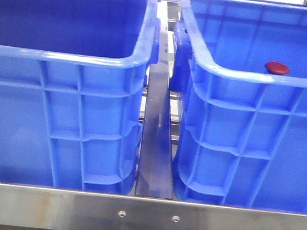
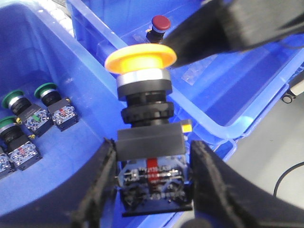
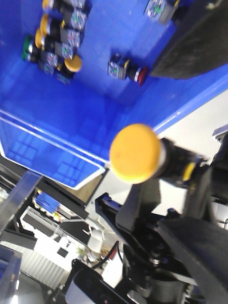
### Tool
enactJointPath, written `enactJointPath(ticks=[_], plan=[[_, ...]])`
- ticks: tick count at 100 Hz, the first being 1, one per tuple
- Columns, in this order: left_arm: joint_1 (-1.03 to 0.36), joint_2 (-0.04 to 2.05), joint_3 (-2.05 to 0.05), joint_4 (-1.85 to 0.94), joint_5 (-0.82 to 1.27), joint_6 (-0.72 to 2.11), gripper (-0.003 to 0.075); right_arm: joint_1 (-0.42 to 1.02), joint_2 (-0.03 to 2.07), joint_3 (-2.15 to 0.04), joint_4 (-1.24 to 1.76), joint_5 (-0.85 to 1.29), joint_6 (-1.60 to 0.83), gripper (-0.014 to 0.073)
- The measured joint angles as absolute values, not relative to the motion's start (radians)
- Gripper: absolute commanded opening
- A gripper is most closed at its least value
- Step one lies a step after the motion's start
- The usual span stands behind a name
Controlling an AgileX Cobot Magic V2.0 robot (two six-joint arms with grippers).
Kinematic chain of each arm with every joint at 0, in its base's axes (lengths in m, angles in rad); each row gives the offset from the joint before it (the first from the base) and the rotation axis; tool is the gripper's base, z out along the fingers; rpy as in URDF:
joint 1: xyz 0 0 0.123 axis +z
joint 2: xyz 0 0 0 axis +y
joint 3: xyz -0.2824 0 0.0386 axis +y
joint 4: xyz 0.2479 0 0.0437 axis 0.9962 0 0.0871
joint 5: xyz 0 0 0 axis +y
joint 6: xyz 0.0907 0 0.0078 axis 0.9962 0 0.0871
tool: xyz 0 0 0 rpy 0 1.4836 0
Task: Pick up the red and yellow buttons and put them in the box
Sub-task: 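Grasp the yellow button's cap with the right gripper from the left gripper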
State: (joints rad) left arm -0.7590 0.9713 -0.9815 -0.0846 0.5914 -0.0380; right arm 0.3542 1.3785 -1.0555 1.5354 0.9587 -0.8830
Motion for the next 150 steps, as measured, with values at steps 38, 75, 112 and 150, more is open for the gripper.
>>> enactJointPath(ticks=[38, 75, 112, 150], plan=[[-0.759, 0.971, -0.982, -0.085, 0.591, -0.038, -0.0019, 0.422, 1.505, -1.151, 1.562, 0.966, -0.882, 0.0488], [-0.759, 0.971, -0.982, -0.074, 0.601, -0.038, 0.0274, 0.422, 1.506, -1.152, 1.563, 0.973, -0.882, 0.0188], [-0.748, 0.971, -0.982, -0.02, 0.616, -0.061, 0.0514, 0.406, 1.506, -1.152, 1.563, 0.957, -0.961, 0.0188], [-0.462, 0.962, -0.982, 0.068, 0.644, -0.143, 0.0514, 0.244, 1.488, -1.152, 1.545, 0.945, -1.017, 0.0188]])
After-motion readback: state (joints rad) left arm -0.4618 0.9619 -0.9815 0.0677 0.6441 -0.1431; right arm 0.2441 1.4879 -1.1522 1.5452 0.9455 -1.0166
